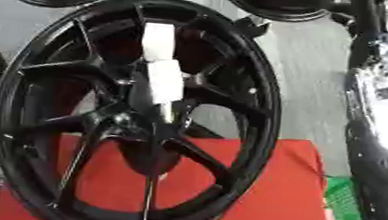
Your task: Pull the pin out of the wheel hub.
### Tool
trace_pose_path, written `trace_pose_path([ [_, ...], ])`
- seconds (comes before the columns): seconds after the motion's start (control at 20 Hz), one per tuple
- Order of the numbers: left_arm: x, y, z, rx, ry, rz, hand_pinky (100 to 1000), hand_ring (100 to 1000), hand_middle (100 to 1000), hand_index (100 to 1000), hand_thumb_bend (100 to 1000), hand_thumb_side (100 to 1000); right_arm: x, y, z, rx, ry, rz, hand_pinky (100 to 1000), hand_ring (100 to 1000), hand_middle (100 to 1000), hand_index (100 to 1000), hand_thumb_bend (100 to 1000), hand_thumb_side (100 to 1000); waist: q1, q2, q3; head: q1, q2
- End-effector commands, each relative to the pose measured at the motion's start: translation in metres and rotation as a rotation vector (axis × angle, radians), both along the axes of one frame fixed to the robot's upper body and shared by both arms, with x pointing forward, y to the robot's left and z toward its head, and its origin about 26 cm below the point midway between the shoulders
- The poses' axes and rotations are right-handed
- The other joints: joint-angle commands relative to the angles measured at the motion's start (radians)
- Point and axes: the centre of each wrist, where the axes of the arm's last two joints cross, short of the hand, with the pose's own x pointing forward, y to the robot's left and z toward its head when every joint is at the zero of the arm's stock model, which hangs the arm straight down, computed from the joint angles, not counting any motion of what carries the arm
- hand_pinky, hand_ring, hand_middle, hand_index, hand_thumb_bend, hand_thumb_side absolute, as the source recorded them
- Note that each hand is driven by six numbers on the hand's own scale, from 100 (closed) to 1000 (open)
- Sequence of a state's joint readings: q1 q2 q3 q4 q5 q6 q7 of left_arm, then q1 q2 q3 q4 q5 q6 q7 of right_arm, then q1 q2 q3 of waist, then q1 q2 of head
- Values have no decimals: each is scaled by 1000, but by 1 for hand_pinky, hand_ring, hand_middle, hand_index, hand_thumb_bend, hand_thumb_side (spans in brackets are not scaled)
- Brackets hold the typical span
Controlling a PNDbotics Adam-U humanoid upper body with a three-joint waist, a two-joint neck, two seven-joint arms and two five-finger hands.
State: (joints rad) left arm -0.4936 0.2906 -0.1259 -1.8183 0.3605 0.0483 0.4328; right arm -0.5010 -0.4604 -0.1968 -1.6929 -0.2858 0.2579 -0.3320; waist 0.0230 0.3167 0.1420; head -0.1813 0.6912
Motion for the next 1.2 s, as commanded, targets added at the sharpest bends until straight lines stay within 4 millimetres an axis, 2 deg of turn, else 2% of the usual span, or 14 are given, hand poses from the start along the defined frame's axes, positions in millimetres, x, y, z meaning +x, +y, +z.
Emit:
trace_pose_path([
  [0.05,-1,4,8,18,-30,14,648,717,695,728,268,802,-3,-1,13,-29,-38,0,770,643,706,730,100,633,1,-25,-2,5,-10],
  [0.65,-2,6,7,18,-24,21,646,717,695,727,268,805,-1,3,16,-44,-40,23,773,653,716,736,100,623,2,-25,-3,8,-13],
  [1.2,-2,14,-3,54,9,41,646,718,696,726,269,805,1,8,75,-405,-100,193,776,664,718,746,100,517,-28,-55,-22,20,5],
])
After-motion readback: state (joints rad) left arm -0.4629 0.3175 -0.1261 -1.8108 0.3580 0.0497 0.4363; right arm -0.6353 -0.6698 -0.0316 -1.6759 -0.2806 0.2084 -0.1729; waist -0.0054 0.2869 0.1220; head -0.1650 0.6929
